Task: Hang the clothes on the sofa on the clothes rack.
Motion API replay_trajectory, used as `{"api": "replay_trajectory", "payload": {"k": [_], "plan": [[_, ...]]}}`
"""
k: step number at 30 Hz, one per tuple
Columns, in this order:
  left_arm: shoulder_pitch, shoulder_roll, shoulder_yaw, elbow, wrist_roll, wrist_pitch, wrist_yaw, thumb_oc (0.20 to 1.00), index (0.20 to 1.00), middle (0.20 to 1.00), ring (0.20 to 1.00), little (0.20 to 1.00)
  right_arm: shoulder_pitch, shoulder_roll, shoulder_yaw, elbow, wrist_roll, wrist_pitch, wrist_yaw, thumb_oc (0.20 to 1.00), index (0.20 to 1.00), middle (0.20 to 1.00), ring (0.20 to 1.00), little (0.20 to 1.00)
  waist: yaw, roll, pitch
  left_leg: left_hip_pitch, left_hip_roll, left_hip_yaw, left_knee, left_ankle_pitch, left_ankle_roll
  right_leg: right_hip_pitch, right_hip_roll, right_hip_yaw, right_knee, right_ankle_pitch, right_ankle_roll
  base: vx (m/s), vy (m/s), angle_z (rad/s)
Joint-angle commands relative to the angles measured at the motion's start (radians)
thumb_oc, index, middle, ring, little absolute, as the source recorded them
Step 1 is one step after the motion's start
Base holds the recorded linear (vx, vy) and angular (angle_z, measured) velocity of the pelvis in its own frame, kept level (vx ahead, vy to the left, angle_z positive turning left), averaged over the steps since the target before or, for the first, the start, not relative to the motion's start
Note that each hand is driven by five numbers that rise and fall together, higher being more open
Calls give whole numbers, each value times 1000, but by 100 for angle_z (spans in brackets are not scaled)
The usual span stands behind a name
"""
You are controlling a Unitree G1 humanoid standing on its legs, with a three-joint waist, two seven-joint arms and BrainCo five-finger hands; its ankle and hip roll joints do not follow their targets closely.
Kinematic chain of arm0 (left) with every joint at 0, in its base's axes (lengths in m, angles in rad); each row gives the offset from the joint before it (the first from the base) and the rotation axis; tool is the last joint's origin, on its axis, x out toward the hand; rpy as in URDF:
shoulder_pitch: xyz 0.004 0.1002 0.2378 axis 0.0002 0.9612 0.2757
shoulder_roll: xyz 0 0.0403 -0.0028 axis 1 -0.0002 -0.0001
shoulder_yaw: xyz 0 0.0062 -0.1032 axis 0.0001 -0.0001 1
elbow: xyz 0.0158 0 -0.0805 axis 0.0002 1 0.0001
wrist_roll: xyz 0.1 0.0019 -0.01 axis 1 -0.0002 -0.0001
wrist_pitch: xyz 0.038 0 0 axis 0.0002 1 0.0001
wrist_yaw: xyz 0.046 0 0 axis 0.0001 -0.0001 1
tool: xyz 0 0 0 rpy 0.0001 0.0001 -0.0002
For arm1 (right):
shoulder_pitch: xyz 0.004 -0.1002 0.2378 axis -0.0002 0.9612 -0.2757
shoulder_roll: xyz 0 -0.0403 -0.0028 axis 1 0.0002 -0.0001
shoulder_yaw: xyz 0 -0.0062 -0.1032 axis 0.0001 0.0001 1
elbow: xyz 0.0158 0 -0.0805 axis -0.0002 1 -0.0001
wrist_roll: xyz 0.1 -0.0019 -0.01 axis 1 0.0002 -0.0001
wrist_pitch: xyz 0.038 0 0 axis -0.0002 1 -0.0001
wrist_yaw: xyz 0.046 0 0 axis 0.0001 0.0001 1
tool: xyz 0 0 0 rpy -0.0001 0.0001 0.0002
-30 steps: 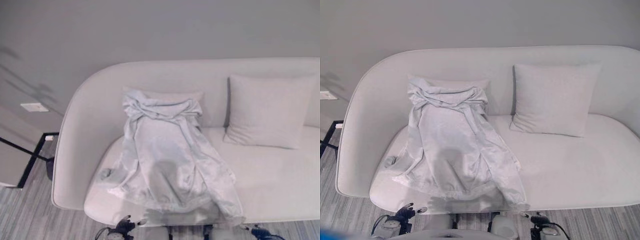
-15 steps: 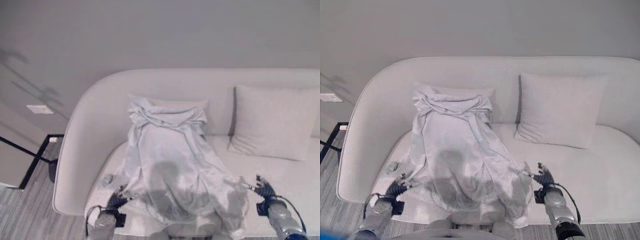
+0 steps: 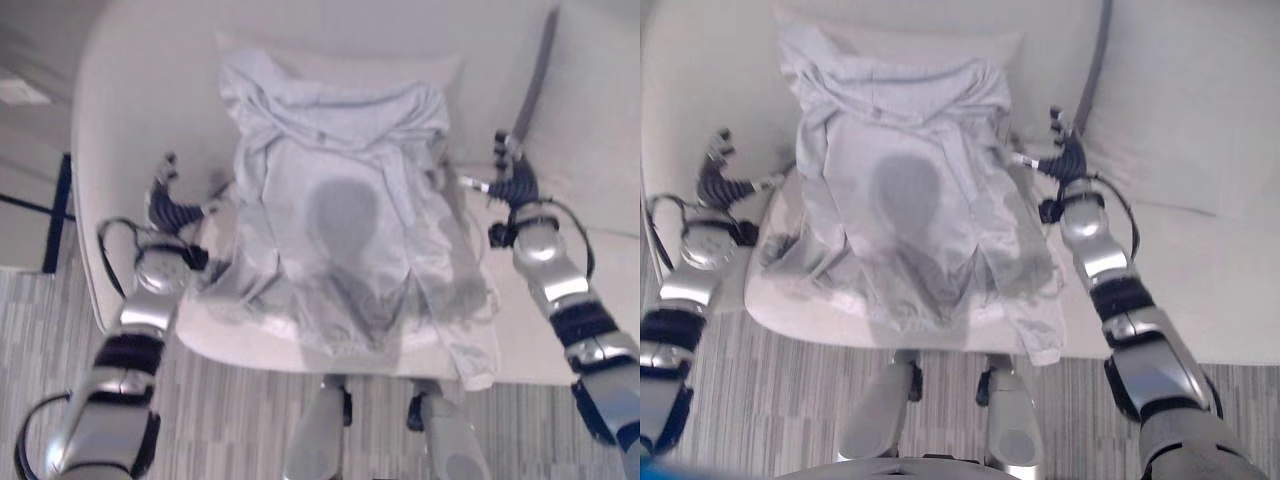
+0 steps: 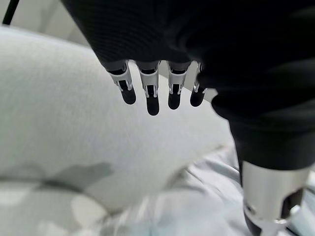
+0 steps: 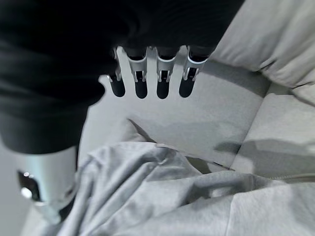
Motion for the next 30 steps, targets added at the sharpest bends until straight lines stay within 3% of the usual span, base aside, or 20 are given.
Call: {"api": "replay_trajectory", "payload": {"k": [1, 8, 13, 20, 30], "plan": [[-101, 74, -99, 102, 6, -22, 54, 1000, 1000, 1000, 1000, 1000, -13, -30, 55, 14, 57, -64, -48, 1000, 1000, 1000, 1000, 1000, 5, -23, -91, -1, -42, 14, 17, -60, -46, -59, -56, 55, 11, -23, 130, -82, 13, 5], [-459, 113, -341, 261, -3, -4, 48, 1000, 1000, 1000, 1000, 1000, -221, -27, 155, 87, 106, -76, -86, 1000, 1000, 1000, 1000, 1000, 6, -6, -66, -109, -66, 11, 17, -29, -52, -176, -56, 55, 11, 10, 145, -43, 10, 3], [-594, 108, -457, 340, 10, 8, 23, 1000, 1000, 1000, 1000, 1000, -273, -14, 202, 93, 126, -80, -83, 1000, 1000, 1000, 1000, 1000, 7, -1, -66, -136, -75, 9, 17, -22, -52, -206, -58, 56, 11, 21, 153, 0, 0, 0], [-681, 63, -527, 388, -30, 16, -9, 1000, 1000, 1000, 1000, 1000, -298, 11, 259, 91, 143, -76, -66, 1000, 1000, 1000, 1000, 1000, 8, 6, -64, -144, -84, 6, 17, -19, -50, -218, -63, 58, 11, 30, 158, 0, 0, 0], [-650, 3, -510, 413, -43, 30, -23, 1000, 1000, 1000, 1000, 1000, -258, 53, 276, 37, 140, -70, -51, 1000, 1000, 1000, 1000, 1000, 2, 4, -46, -125, -86, 5, 17, -23, -46, -206, -64, 62, 11, 33, 157, 0, 0, 0]]}}
